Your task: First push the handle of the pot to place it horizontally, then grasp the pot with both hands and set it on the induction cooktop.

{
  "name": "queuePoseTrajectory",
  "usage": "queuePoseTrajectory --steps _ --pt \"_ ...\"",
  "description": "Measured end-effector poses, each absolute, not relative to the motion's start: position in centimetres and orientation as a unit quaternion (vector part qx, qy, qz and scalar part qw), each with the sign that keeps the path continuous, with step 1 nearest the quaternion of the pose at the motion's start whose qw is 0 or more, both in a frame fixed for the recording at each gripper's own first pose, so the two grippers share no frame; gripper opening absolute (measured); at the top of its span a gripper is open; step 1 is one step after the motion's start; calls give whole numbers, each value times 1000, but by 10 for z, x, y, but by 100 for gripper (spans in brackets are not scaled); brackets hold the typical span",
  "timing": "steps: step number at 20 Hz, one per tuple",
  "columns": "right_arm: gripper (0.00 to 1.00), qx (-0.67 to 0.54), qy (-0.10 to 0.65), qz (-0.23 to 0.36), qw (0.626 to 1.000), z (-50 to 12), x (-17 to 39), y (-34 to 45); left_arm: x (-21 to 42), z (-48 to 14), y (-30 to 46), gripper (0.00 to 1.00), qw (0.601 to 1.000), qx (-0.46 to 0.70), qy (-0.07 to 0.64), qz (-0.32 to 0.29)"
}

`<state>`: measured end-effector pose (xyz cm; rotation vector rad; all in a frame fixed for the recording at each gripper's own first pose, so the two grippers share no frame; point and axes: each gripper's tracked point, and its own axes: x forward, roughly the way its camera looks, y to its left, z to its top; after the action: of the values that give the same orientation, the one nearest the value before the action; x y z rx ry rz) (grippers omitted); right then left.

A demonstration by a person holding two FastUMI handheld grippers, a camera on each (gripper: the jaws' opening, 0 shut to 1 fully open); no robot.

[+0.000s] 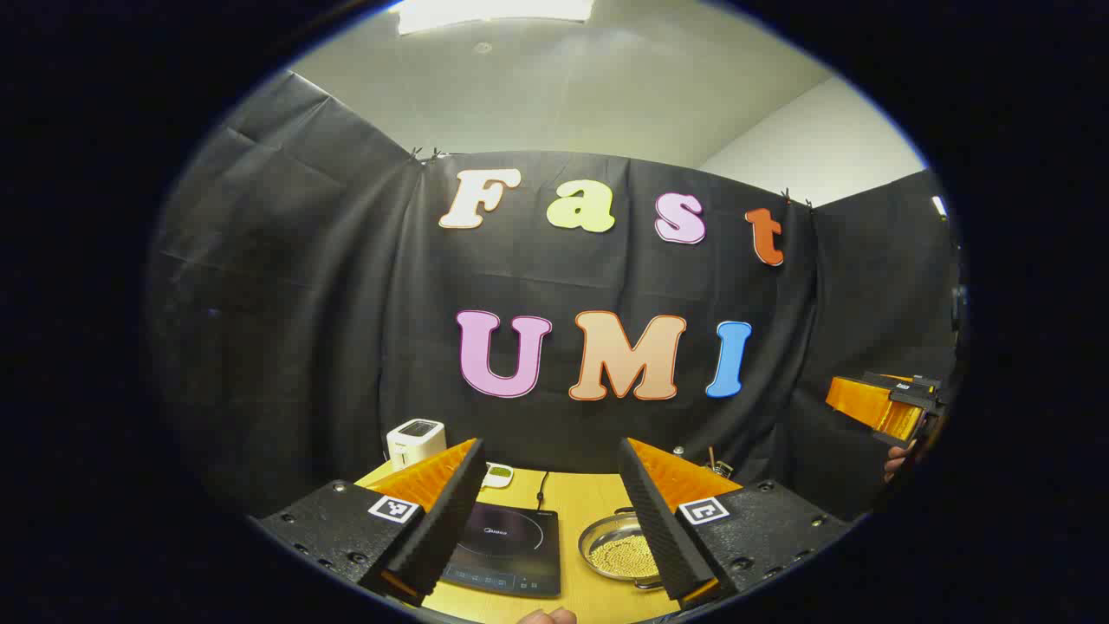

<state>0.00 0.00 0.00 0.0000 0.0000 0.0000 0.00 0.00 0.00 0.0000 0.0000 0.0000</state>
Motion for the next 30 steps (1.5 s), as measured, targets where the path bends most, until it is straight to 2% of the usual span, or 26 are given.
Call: queuePoseTrajectory --steps 1,2,3,4,5,9,10,11,12,13,14,15,16,18,19,20,21,22,23,24,25,27,28,29,30 --pt "96 -1 1 1 1000 1 1 0 0 1 0 93 1000 1 -1 0" --pt "96 -2 3 1 1000 -1 0 0 -1 1 1 93 1000 1 -1 0" --pt "96 -2 4 2 1000 -1 0 1 -1 1 1 88 1000 0 0 1" --pt "96 -2 6 3 1000 -3 -1 2 -2 -1 0 88 1000 -1 1 1" --pt "92 -2 7 4 1000 -4 0 2 -3 -1 0 88 1000 -2 3 1" --pt "92 -1 13 10 1000 -6 0 7 -6 -1 -1 88 1000 4 4 1" --pt "96 0 16 12 1000 -8 -1 7 -7 -1 0 88 1000 6 3 1" --pt "96 1 18 13 1000 -7 -1 8 -7 -1 1 88 1000 6 3 2" --pt "92 1 18 12 1000 -9 1 7 -7 -1 2 88 1000 6 3 4" --pt "92 1 19 13 1000 -9 0 6 -9 -1 3 88 1000 6 4 5" --pt "97 0 21 14 1000 -9 0 8 -8 -3 4 88 1000 5 4 6" --pt "97 0 23 16 1000 -10 1 9 -9 -3 5 88 1000 4 6 7" --pt "92 0 25 18 1000 -12 0 11 -9 -3 5 88 1000 3 6 7" --pt "92 -1 31 19 999 -17 0 12 -10 -5 7 88 1000 3 8 8" --pt "97 -1 36 21 999 -20 0 13 -11 -7 8 88 1000 2 9 8" --pt "97 0 40 21 999 -23 0 15 -11 -8 9 88 1000 1 10 8" --pt "92 2 46 23 999 -27 1 19 -12 -9 11 88 1000 0 12 8" --pt "92 3 54 26 998 -31 1 21 -11 -11 13 88 1000 0 13 10" --pt "92 6 63 31 998 -36 2 26 -10 -12 16 93 1000 0 14 12" --pt "92 8 74 32 997 -42 1 30 -11 -14 20 88 1000 0 16 14" --pt "95 12 84 37 996 -49 3 35 -11 -15 25 93 1000 0 17 17" --pt "70 20 109 44 993 -64 8 44 -11 -16 35 93 1000 -1 19 22" --pt "68 21 122 44 991 -73 8 46 -10 -19 39 93 1000 -4 18 22" --pt "67 25 128 42 991 -80 12 48 -8 -21 42 88 1000 -7 20 22" --pt "63 25 136 39 990 -84 15 49 -8 -22 44 93 1000 -9 21 19"
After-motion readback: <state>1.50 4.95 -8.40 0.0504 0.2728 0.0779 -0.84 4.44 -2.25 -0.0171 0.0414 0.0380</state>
